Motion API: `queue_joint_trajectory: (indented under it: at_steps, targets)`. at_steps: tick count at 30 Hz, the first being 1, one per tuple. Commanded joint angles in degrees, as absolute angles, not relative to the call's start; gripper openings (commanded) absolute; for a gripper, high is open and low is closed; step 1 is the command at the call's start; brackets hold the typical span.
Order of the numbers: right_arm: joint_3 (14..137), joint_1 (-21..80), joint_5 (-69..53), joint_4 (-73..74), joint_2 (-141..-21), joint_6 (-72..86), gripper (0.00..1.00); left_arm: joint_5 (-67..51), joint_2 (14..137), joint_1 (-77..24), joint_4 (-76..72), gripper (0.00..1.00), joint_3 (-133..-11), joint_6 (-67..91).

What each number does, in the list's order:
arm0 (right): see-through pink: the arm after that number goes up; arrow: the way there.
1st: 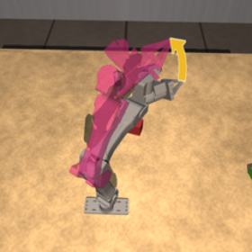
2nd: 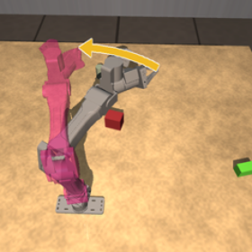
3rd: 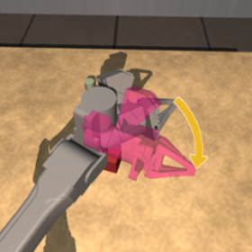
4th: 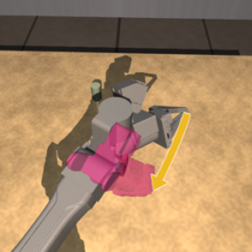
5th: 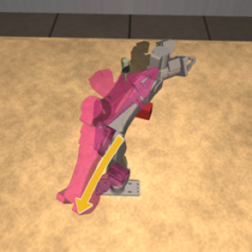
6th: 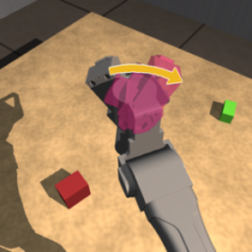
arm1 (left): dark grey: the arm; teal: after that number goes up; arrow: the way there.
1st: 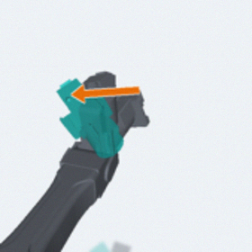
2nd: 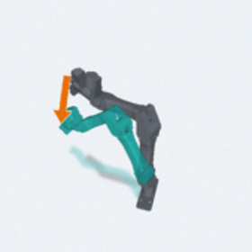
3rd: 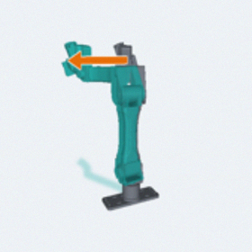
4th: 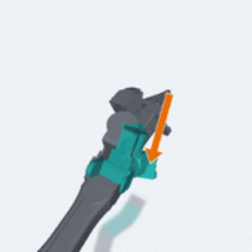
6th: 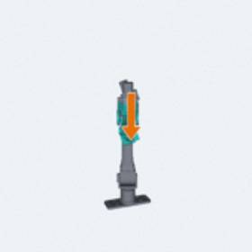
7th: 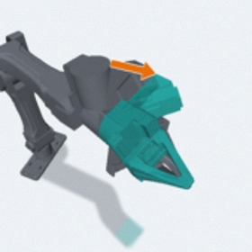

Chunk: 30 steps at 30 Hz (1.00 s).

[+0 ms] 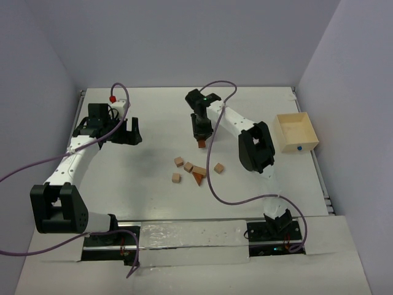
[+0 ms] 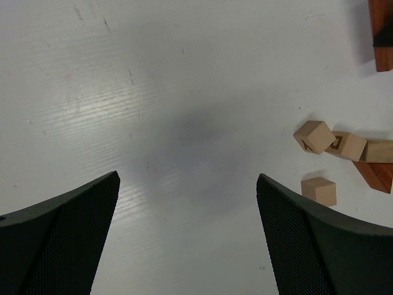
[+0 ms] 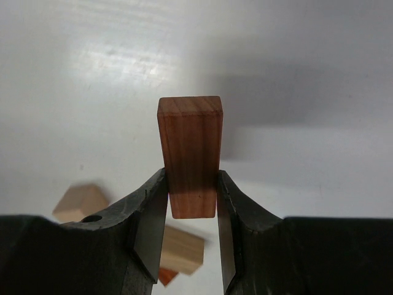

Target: Build the wood block tower

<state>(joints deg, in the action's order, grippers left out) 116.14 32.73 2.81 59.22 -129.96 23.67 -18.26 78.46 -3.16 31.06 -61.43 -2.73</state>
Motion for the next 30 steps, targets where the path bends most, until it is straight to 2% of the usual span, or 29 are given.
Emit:
queue_joint_trajectory:
  at_steps: [1,14,23,30]
  targets:
    - [120.47,32.65,8.86,61.26,-133.06,30.12,0.0,-18.46,78.7,-2.72,28.92,0.99,-62.4,-2.11]
    - [123.17,32.26,7.26,61.79,-137.33,32.83,0.0,-18.54,80.26,-2.72,28.48,0.99,-62.31,-2.11]
    - [121.84,32.07,5.89,61.08,-138.23,32.15,0.09,-18.52,80.22,-2.72,28.38,0.99,-62.21,-2.12]
    - [121.9,31.9,6.59,61.08,-139.96,31.55,0.11,-18.34,79.89,-2.72,28.39,0.99,-61.99,-2.11]
